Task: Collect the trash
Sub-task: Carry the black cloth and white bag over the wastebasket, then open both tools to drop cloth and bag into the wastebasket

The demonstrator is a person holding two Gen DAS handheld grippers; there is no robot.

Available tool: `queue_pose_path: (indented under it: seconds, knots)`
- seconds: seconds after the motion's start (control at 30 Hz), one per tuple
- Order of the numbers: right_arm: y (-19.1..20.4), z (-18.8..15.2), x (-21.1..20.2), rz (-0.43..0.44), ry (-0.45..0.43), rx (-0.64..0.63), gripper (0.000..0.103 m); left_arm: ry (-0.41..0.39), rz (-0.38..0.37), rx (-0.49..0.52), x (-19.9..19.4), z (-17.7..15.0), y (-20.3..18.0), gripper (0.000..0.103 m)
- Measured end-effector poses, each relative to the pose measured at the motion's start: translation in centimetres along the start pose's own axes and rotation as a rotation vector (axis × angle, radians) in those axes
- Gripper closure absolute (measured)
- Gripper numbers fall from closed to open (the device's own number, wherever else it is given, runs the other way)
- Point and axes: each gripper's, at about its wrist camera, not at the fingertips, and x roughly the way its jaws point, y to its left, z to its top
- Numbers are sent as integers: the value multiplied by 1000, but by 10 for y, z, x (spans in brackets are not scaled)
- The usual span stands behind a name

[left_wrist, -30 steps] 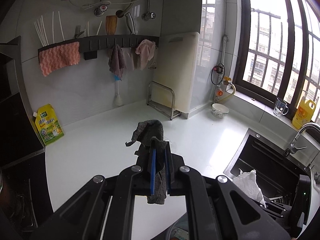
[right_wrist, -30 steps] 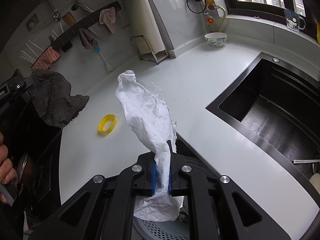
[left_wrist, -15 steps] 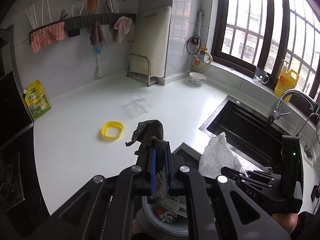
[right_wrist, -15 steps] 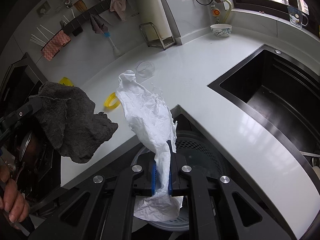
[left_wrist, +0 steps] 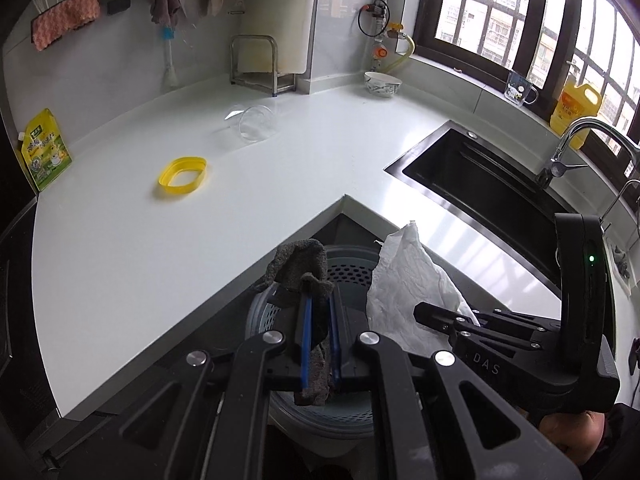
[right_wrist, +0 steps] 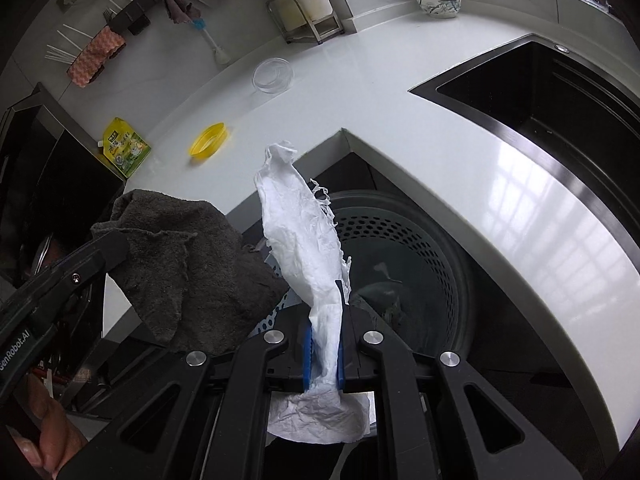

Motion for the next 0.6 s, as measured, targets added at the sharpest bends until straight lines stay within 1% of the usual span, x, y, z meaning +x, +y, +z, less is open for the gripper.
queue_pose_path:
  seconds: [0.27,0.53,0.6]
  knots:
    - [-9,-4,28,-6,57,13,94,69,-7,5,36,-11,-2,95]
    - [-16,-4,43,-17,76,29,94,110,13,3,53,-13,2,95]
    - [-16,-4,43,-13,74,32,91,115,21,-6,54,-13,5,92]
